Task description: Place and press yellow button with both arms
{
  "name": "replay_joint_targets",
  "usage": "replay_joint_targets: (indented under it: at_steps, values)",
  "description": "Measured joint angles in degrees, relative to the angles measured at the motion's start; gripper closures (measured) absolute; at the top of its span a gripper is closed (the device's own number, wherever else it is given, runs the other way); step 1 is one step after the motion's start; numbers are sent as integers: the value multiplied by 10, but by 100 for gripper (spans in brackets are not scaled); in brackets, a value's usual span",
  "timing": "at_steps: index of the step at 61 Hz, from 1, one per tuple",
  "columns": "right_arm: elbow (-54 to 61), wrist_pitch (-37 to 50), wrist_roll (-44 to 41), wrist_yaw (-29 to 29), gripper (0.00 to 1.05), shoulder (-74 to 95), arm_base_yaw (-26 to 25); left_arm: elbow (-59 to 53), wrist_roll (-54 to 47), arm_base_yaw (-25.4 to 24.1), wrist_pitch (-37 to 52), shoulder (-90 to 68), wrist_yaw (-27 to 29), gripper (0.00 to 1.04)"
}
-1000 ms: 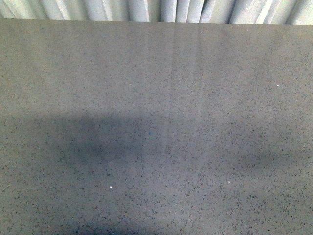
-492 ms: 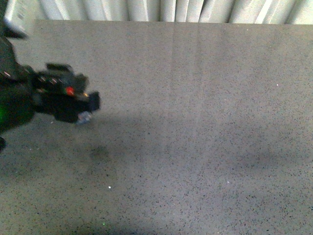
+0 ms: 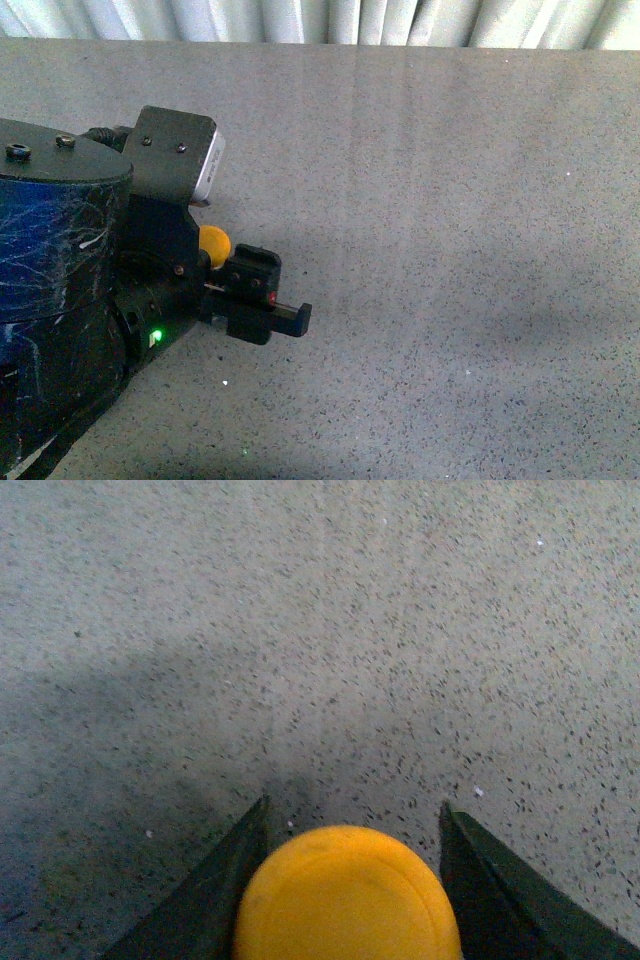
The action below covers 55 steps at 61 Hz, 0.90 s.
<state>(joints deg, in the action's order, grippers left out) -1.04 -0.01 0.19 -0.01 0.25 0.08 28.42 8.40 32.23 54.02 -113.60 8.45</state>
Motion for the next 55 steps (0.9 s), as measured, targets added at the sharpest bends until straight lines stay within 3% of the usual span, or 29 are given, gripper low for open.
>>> replay_joint_targets:
  at_steps: [15,31,35,38,41,43,47,55]
  values:
    - [0,0,0,0,9,0,0,-4,13,-14,-44,73,-28,8]
    - [0,0,0,0,9,0,0,-12,33,-94,-128,269,-106,9]
    - [0,0,0,0,9,0,0,-39,1,-115,-45,299,-17,19]
    - [0,0,0,1,9,0,0,-81,-38,-165,-1,359,26,31]
    - [-1,-1,0,-1,9,1,0,-105,-52,-212,-22,414,2,40]
    - [-25,-63,13,-31,9,33,0,-119,-58,-243,-39,447,-26,46]
    - [-86,-152,22,-37,9,146,21,-150,-67,-301,-59,509,-71,58]
    - [-184,-52,-1,-32,9,382,92,-182,-73,-320,-73,568,-81,81]
